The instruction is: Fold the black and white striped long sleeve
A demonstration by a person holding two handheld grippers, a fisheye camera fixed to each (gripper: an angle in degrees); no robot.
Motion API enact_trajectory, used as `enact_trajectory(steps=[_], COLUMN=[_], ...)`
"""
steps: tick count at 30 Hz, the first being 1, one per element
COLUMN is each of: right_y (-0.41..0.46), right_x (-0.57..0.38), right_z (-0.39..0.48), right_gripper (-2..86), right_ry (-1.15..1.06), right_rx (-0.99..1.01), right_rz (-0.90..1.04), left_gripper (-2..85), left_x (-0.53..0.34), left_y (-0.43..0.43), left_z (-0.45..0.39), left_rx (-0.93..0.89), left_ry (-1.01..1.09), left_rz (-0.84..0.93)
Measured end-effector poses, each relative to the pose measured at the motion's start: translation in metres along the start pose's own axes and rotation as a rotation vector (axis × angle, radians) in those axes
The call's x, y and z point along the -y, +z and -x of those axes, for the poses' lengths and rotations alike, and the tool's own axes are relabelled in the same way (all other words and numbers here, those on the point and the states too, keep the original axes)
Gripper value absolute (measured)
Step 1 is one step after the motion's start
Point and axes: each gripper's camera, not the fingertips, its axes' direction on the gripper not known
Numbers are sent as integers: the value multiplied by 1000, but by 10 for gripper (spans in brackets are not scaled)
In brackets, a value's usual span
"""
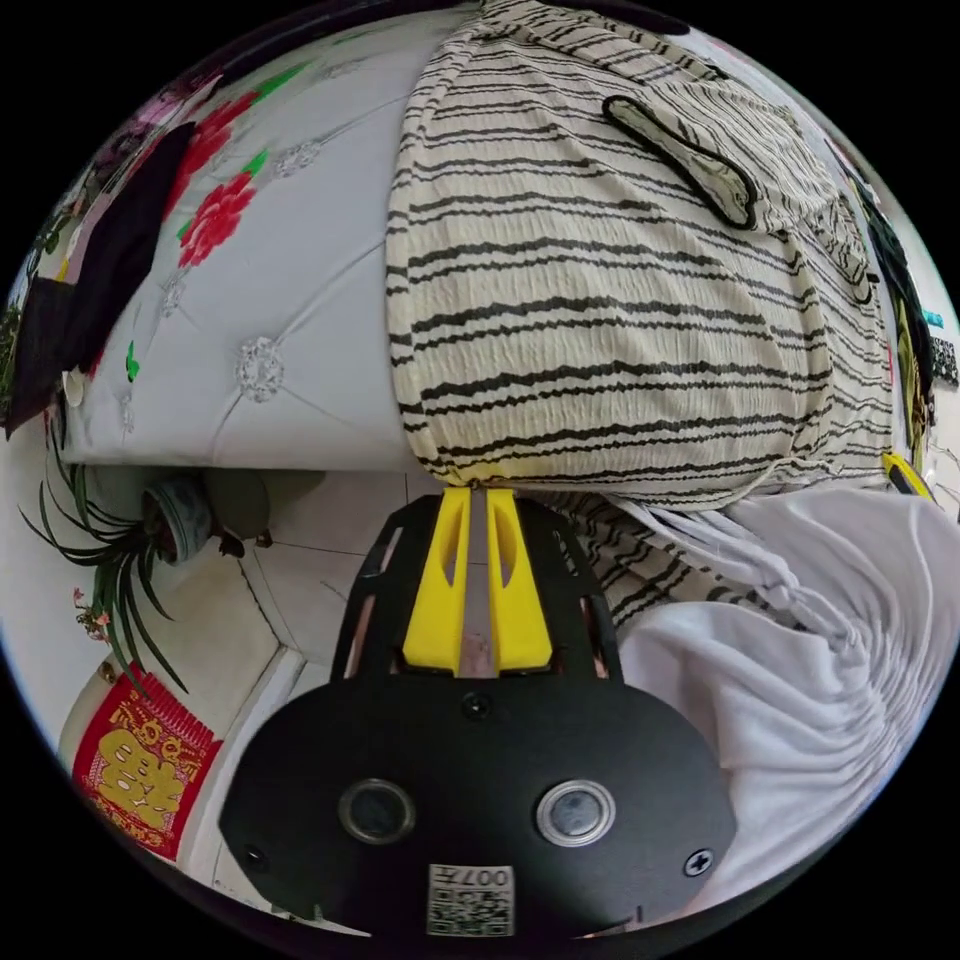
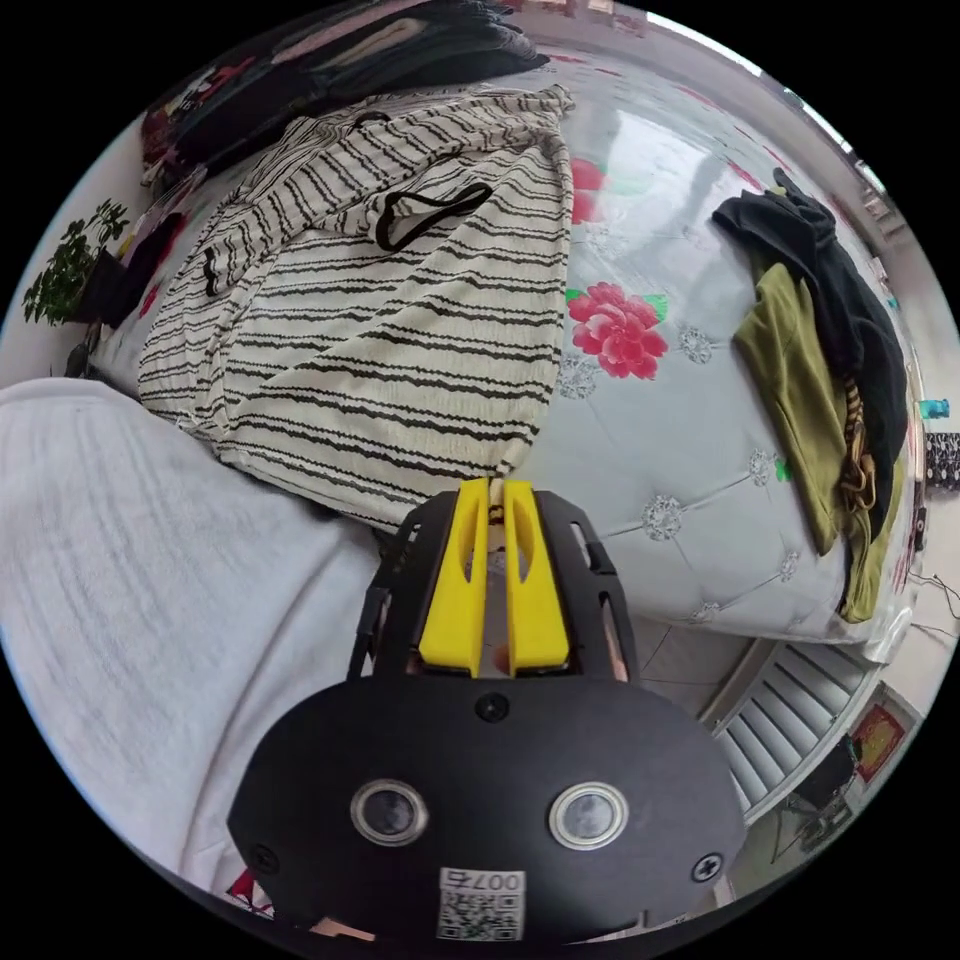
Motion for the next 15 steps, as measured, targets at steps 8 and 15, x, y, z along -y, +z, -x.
enact_trajectory(steps=[8,15], right_y=[-13,2], right_x=[-2,4], right_z=[-39,-52], right_gripper=[2,6], right_ry=[91,99], right_rx=[209,202], right_rz=[-85,-3], left_gripper=[59,106], left_x=[-28,-21], left_y=[-16,-14], left_z=[41,75], left_rx=[-143,-283], left_ry=[-18,-28], left_rz=[-132,-177])
